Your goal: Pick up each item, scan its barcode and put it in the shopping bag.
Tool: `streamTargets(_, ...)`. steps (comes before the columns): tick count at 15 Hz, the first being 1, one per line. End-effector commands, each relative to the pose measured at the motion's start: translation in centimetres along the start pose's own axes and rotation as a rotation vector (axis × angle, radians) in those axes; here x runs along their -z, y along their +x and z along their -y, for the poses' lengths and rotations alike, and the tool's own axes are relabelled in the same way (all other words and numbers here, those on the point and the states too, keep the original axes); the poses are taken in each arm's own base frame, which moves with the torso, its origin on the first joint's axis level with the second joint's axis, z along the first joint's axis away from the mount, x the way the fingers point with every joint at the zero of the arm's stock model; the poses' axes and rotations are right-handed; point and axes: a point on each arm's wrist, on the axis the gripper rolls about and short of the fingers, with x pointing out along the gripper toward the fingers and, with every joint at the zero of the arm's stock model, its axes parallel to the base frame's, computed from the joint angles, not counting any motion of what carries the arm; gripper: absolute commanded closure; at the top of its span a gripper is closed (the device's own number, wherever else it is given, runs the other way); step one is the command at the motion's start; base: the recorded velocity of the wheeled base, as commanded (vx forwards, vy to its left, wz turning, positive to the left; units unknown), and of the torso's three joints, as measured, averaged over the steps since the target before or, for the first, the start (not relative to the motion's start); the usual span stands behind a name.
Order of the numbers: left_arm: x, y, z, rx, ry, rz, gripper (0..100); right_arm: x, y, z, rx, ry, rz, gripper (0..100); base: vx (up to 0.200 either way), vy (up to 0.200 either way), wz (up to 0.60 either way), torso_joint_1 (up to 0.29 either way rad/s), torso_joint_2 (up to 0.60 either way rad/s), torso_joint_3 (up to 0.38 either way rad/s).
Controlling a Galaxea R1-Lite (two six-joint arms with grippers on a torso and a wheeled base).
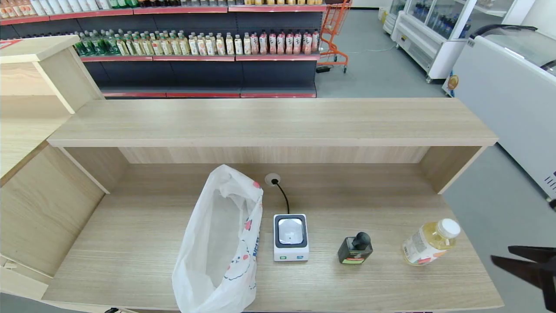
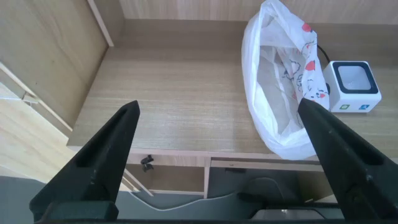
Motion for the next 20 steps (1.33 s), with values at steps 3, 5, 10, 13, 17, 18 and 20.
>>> streamTargets(3,0.0,0.0,0.0,0.0,0.0,0.0,0,0.9,9.0,-0.4,-0.17,-0.19,-0.36,0,0.0,0.0,0.0,0.0,0.0,0.0)
streamTargets(5,0.0,0.0,0.0,0.0,0.0,0.0,0,1.4,10.8,-1.6,-0.229,-0.287,-0.37,0,0.0,0.0,0.0,0.0,0.0,0.0)
streamTargets(10,0.0,0.0,0.0,0.0,0.0,0.0,0,0.8,16.2,-1.8,-0.234,-0.393,-0.302,0,0.0,0.0,0.0,0.0,0.0,0.0)
streamTargets(13,0.0,0.0,0.0,0.0,0.0,0.0,0,0.1,18.4,-2.5,-0.263,-0.411,-0.278,0,0.0,0.0,0.0,0.0,0.0,0.0)
streamTargets(17,0.0,0.0,0.0,0.0,0.0,0.0,0,0.2,21.0,-3.7,-0.362,-0.415,-0.224,0,0.0,0.0,0.0,0.0,0.0,0.0)
streamTargets(18,0.0,0.0,0.0,0.0,0.0,0.0,0,0.1,21.4,-3.9,-0.374,-0.424,-0.206,0,0.0,0.0,0.0,0.0,0.0,0.0)
streamTargets(20,0.0,0.0,0.0,0.0,0.0,0.0,0,-0.2,22.7,-4.2,-0.391,-0.481,-0.162,0,0.0,0.0,0.0,0.0,0.0,0.0)
